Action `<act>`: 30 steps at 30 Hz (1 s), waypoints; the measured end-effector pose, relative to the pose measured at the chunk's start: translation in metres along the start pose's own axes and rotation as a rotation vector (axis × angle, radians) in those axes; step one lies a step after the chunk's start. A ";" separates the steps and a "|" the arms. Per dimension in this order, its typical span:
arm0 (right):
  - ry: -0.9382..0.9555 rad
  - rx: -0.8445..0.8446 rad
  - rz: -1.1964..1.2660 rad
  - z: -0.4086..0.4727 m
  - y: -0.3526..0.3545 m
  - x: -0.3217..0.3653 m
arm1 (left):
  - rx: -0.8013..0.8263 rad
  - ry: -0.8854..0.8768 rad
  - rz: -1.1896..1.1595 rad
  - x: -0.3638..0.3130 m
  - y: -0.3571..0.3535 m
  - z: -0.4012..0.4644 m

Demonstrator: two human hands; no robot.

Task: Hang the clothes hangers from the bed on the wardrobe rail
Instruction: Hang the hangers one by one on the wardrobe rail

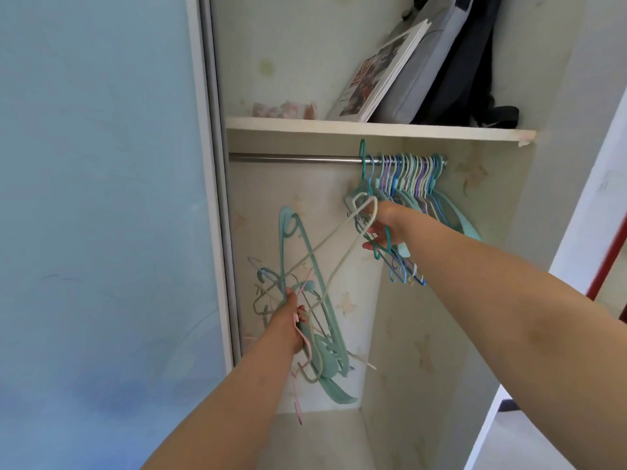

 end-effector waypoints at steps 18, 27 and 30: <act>-0.030 0.087 -0.116 -0.007 0.014 0.003 | -0.073 -0.035 0.164 -0.004 0.017 -0.014; -0.069 0.041 -0.247 -0.009 0.020 -0.004 | -0.062 -0.032 0.167 0.000 0.014 -0.022; -0.032 0.084 -0.223 -0.006 0.019 0.000 | -0.052 -0.017 0.176 0.001 0.014 -0.026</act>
Point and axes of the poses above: each hand's wrist, its own z-axis towards the middle knuckle, its own y-axis out of the back of the hand, x = y × z, the point moved 5 cm from there along z, towards the middle knuckle, and after that the axes turned 8 degrees about -x, right-handed, at the moved point
